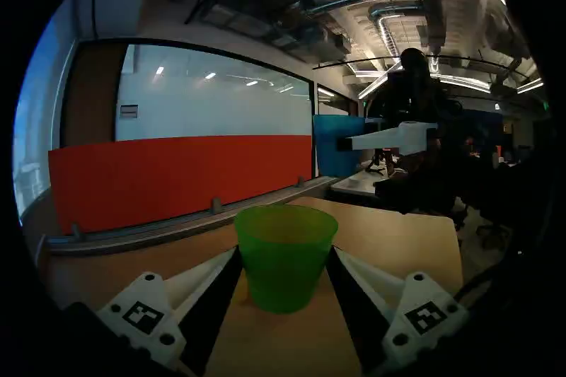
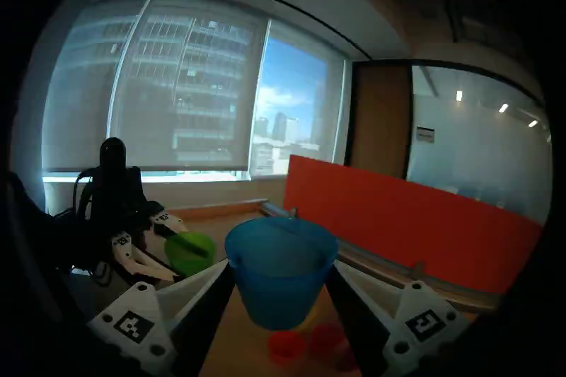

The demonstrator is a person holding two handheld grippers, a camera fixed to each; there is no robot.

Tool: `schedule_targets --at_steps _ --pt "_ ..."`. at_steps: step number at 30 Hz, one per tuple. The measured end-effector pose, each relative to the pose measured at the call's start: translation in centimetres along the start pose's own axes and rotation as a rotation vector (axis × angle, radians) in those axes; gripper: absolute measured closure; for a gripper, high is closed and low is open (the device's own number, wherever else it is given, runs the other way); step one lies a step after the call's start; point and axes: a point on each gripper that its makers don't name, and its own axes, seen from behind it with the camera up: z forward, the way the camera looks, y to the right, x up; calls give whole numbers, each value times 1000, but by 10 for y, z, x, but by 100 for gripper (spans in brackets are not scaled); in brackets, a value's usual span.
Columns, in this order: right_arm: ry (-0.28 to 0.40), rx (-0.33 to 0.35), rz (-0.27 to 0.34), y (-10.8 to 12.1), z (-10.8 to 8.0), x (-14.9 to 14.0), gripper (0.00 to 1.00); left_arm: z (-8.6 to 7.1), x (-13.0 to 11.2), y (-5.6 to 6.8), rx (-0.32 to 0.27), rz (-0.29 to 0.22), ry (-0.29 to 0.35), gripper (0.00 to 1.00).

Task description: Pour water

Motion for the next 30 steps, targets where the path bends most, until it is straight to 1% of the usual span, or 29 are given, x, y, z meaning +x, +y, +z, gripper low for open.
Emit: schedule_targets --at_steps 5,8,12,17,20,26,30 --pt "-2 -7 26 6 -5 -11 14 2 -1 -3 9 -10 -6 19" --pt "-9 -8 47 9 -7 -21 14 4 -6 -5 14 -11 -22 19" --pt "-36 -12 61 14 -9 -39 14 7 -13 -9 24 -3 -48 19" --pt "-80 -15 57 17 -11 -60 14 10 -21 -10 21 -1 -81 19" --pt "-99 -13 58 17 -13 -70 14 11 -28 -9 15 6 -107 19" --pt "-142 1 92 17 -16 -94 14 12 -47 -11 14 34 -181 19" --pt "-178 4 103 17 -18 -110 14 15 -60 -11 4 42 -229 18"
